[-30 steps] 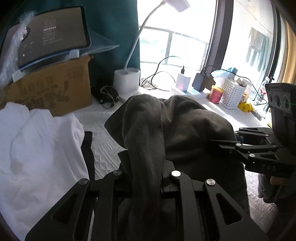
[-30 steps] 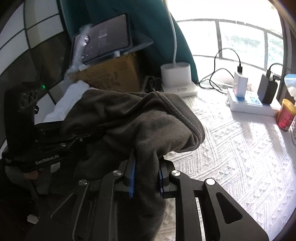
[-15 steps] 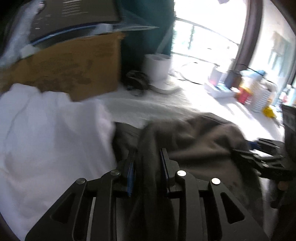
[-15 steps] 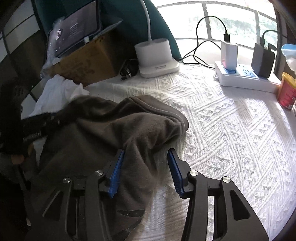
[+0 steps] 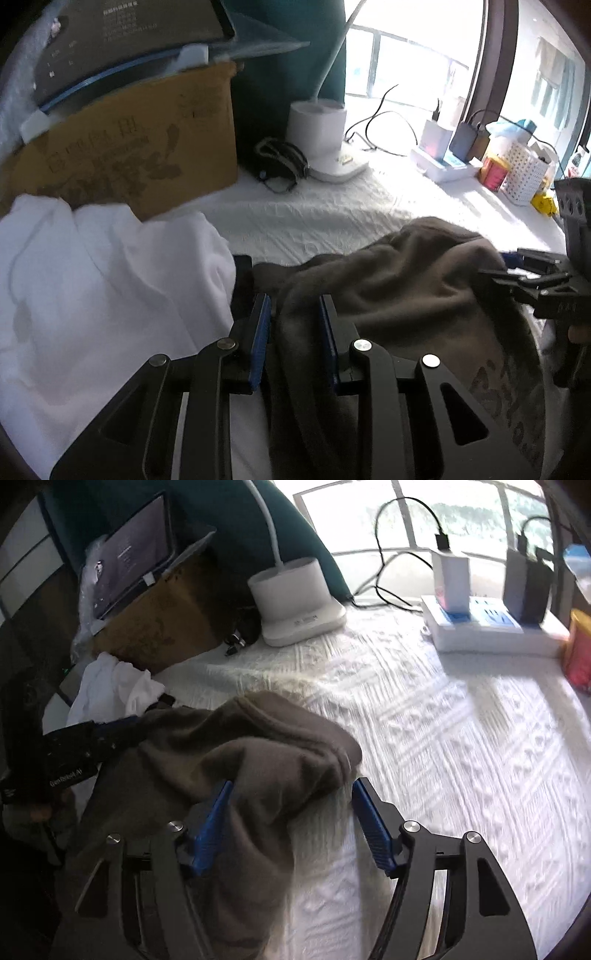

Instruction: Fold small clothes

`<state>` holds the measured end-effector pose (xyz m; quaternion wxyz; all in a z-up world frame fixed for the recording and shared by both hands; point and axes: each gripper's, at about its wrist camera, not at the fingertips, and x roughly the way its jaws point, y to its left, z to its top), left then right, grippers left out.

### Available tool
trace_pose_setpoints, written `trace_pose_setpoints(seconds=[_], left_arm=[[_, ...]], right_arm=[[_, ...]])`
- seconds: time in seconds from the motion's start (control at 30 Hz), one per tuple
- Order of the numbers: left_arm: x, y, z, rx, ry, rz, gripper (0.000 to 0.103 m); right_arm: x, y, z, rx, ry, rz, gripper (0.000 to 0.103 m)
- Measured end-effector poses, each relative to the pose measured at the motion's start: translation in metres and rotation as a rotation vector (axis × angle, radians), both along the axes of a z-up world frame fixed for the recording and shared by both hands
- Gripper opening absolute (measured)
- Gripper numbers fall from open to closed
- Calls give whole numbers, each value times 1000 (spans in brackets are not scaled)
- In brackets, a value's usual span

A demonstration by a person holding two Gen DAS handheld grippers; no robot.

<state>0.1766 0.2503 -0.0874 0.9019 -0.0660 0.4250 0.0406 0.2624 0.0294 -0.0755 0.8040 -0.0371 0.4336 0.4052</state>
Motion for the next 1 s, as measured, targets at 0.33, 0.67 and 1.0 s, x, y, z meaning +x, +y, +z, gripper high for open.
trace_pose_setpoints(seconds=[0.33, 0.67, 1.0], left_arm=[[6, 7, -10, -5, 28, 33, 31], [-9, 0, 9, 13, -4, 20, 31], [-45, -28, 3, 4, 60, -50, 40]], right_arm=[[21, -2, 10, 101, 19, 6, 41], [23, 1, 6, -26, -93, -53, 41], [10, -12, 12, -120, -157, -120, 45]])
